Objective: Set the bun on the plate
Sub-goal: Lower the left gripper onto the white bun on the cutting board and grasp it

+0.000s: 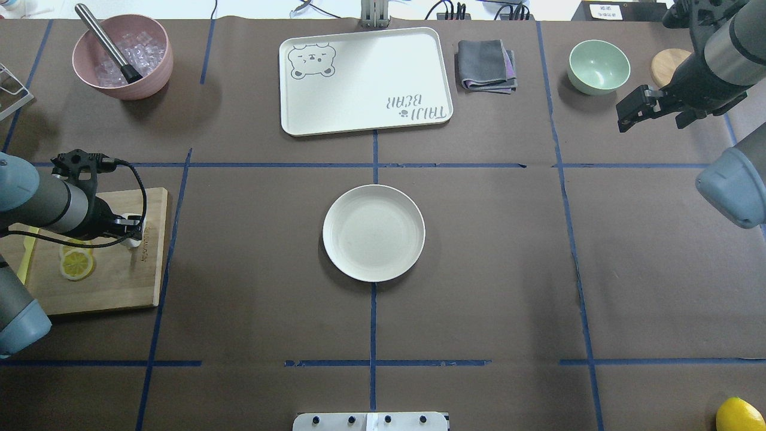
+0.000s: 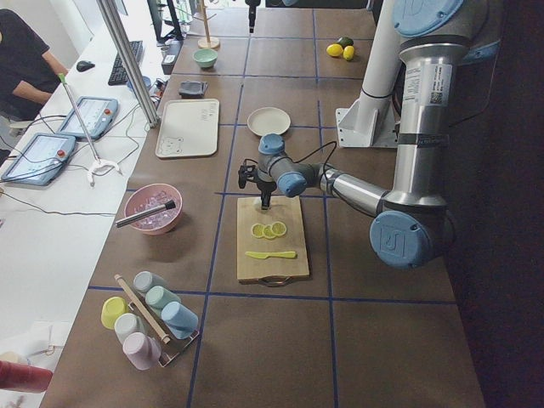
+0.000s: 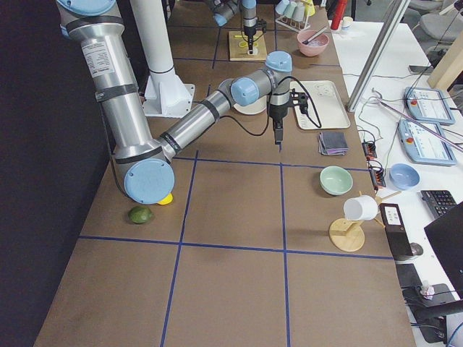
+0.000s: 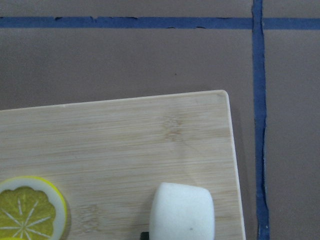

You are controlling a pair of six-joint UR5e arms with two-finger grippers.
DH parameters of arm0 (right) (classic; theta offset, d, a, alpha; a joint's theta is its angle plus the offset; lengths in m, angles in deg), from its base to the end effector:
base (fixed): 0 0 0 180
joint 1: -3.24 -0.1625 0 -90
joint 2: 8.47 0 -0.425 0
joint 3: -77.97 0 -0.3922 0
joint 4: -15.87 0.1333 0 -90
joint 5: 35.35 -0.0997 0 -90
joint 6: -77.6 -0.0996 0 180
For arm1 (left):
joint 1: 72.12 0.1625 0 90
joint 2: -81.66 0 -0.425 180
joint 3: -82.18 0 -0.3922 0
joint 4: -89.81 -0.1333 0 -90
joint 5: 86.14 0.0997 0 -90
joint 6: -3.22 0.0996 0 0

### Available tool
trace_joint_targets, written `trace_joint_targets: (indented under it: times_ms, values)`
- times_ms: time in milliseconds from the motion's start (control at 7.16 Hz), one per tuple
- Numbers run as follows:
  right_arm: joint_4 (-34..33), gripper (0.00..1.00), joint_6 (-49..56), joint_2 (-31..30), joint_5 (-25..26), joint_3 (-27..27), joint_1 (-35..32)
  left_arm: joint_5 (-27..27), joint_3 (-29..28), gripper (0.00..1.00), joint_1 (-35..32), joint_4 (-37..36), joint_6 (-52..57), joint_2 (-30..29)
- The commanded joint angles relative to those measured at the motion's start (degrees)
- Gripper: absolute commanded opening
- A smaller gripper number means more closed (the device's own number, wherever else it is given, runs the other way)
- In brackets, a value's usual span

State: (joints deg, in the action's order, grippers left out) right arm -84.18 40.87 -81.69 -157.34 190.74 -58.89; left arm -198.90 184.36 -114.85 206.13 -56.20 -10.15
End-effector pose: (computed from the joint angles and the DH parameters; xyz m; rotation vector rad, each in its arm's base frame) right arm -0.1875 -0.5269 0.3441 0.1320 -0.7286 0.0038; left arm 0.3246 -0.4289 0.4980 0.1089 0.7835 -0.0612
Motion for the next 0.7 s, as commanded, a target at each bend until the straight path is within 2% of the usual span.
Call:
trace_joint_targets:
  times_ms: [0, 279, 419, 559]
  values:
    - [0.04, 1.00, 0.00, 0.00, -0.09, 0.00, -0.01, -0.09, 2.04, 0.32, -0.17, -0.91, 0.01, 0.22]
    - [-0.05, 1.00, 0.00, -0.09, -0.96, 0.44, -0.53, -0.09, 5.29, 0.32, -0.08, -6.51, 0.01, -0.82]
    - [-0.05, 1.00, 0.00, -0.17, -0.97, 0.53, -0.53, 0.00, 8.27, 0.32, -0.08, -13.94, 0.01, -3.96]
    - [-0.05, 1.00, 0.00, -0.18, -0.97, 0.53, -0.53, 0.09, 10.73, 0.32, -0.08, -24.11, -0.34, -10.17]
